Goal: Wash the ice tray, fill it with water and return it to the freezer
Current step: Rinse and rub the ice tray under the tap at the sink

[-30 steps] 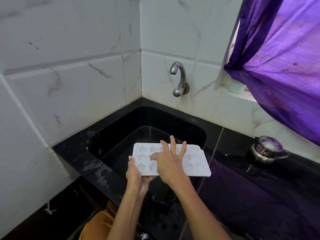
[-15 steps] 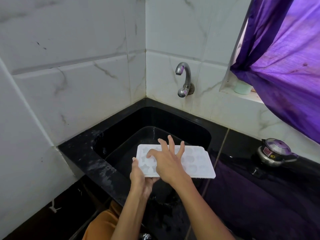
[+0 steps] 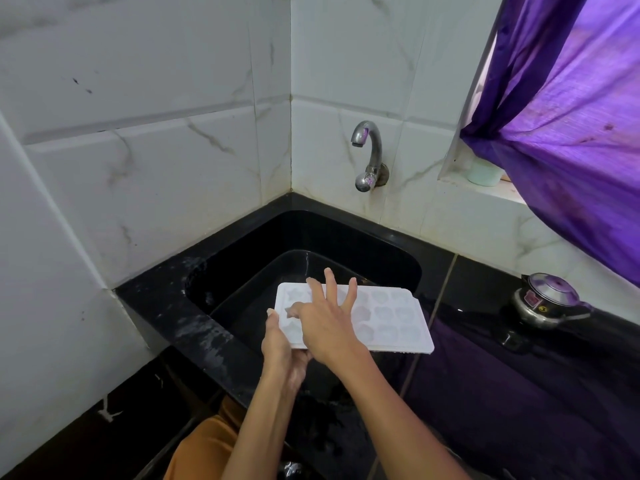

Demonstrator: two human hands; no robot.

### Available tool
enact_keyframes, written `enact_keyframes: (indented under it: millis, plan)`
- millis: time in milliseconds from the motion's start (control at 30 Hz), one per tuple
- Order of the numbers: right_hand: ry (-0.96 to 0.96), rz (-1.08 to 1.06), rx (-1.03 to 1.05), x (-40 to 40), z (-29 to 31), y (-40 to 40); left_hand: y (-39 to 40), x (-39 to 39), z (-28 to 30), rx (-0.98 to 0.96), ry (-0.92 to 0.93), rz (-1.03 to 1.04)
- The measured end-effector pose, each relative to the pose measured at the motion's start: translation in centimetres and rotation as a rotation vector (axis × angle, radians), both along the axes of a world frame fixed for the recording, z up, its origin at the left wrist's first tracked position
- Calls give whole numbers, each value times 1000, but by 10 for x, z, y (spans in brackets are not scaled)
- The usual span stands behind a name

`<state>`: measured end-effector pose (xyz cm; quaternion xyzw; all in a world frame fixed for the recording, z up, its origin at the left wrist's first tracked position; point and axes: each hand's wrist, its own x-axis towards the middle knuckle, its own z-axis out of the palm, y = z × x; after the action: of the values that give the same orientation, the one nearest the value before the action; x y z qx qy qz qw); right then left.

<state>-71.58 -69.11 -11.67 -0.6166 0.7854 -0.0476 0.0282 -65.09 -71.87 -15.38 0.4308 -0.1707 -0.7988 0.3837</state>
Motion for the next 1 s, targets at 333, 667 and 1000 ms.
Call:
enact_keyframes:
  millis: [333,667,1000]
  plan:
    - [-61,-32,-89,-6,4,11,-6,6,-2,-31,-11,-5]
    - [-85,-470,-193,-77,24,72,-25,21,0,-63,59,39]
    - [-86,-473,-85,-71,5,79,-24,22,2,-60,56,71]
